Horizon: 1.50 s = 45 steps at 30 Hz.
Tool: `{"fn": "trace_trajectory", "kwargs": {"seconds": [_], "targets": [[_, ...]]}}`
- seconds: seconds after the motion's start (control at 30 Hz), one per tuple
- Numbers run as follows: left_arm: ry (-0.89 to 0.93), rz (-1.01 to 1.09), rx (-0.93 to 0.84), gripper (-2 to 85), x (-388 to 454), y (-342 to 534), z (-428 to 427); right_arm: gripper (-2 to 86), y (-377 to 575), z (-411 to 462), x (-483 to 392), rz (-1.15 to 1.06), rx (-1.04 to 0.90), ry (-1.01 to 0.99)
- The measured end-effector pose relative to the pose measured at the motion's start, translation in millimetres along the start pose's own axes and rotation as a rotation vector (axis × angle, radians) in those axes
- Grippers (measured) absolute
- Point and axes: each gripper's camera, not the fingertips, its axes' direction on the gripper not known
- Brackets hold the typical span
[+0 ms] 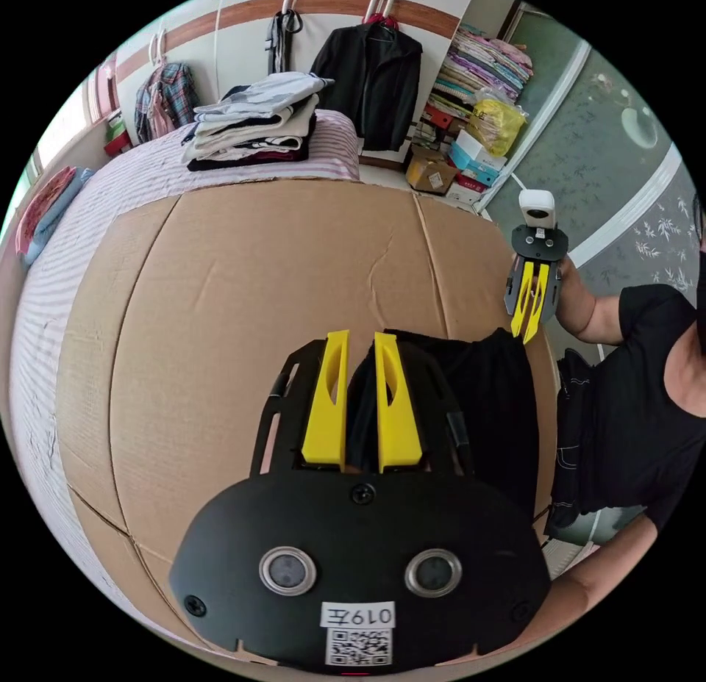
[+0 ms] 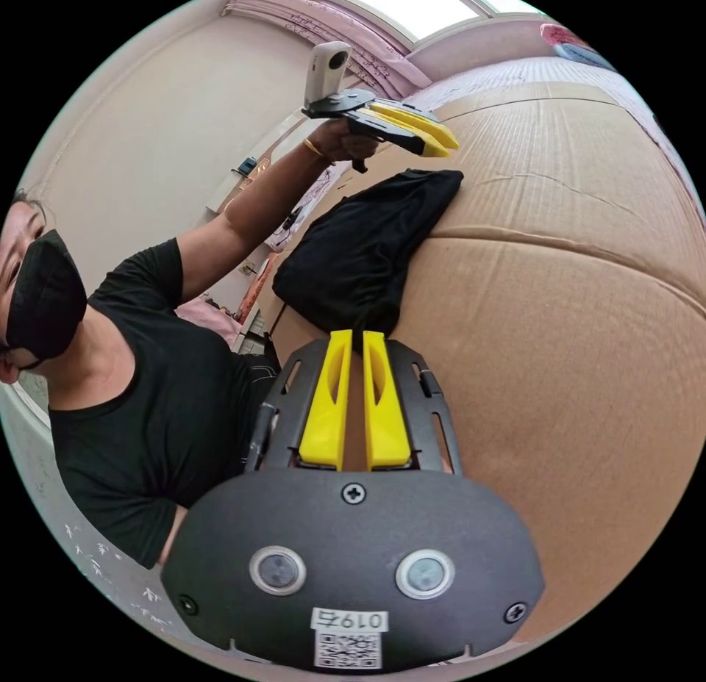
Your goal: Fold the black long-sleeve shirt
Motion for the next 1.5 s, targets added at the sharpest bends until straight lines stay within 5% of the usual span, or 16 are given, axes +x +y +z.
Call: {"fn": "trace_trajectory", "kwargs": {"seconds": [0.3, 0.63, 0.9, 1.13, 1.5], "targets": [[-0.021, -0.167, 0.099, 1.1, 7, 103, -56, 5.6, 9, 0, 3, 0.023, 0.072, 0.009], [-0.285, -0.206, 0.039, 0.9, 84, 182, -52, 1.0, 3, -19, -28, -0.018, 0.315, 0.083], [-0.433, -0.098, 0.052, 0.9, 152, 210, -60, -0.3, -76, 23, -68, -0.105, 0.187, 0.223], [-0.363, -0.345, 0.147, 1.7, 116, 253, -88, 0.0, -174, 32, -83, -0.152, 0.235, 0.252], [-0.308, -0.300, 0.114, 5.6, 135, 276, -80, 5.8, -405, 145, -50, -0.237, -0.108, 0.388]]}}
